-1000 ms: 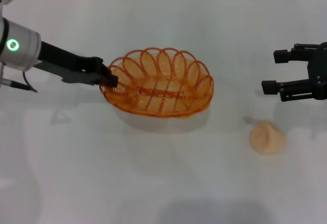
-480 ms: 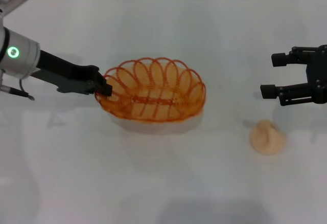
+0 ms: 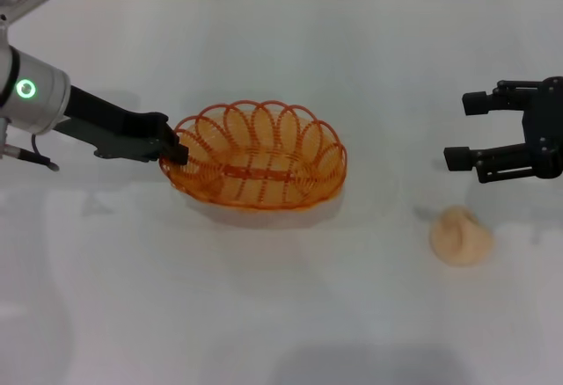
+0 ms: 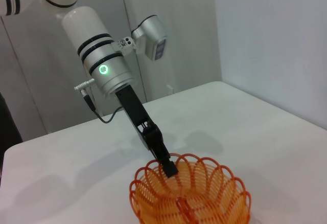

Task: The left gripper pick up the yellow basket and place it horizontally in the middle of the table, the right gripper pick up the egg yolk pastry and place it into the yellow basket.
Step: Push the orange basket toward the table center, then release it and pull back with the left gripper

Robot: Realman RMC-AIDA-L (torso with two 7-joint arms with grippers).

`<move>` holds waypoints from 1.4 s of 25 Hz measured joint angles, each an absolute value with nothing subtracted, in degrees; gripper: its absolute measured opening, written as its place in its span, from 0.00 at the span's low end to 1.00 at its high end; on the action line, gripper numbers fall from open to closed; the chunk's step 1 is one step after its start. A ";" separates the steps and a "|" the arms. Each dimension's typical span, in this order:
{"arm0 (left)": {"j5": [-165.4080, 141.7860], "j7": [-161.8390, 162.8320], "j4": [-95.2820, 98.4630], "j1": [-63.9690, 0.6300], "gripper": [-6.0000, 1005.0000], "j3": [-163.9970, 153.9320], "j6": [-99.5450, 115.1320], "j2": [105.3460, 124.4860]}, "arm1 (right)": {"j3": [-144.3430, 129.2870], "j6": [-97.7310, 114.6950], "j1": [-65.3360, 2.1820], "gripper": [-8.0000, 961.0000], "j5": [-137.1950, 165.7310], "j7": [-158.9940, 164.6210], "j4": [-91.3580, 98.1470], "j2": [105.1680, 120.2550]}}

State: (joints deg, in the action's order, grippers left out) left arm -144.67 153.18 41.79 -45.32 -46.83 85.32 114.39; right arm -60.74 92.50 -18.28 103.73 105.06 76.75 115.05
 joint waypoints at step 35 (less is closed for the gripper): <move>-144.38 151.81 34.61 -47.46 0.09 -47.47 78.42 115.93 | -60.82 92.52 -18.99 0.89 103.80 104.78 75.92 115.05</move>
State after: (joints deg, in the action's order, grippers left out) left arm -144.38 151.81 34.61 -47.46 -47.47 78.42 115.93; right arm -60.82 92.52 -18.99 103.80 104.78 75.92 115.05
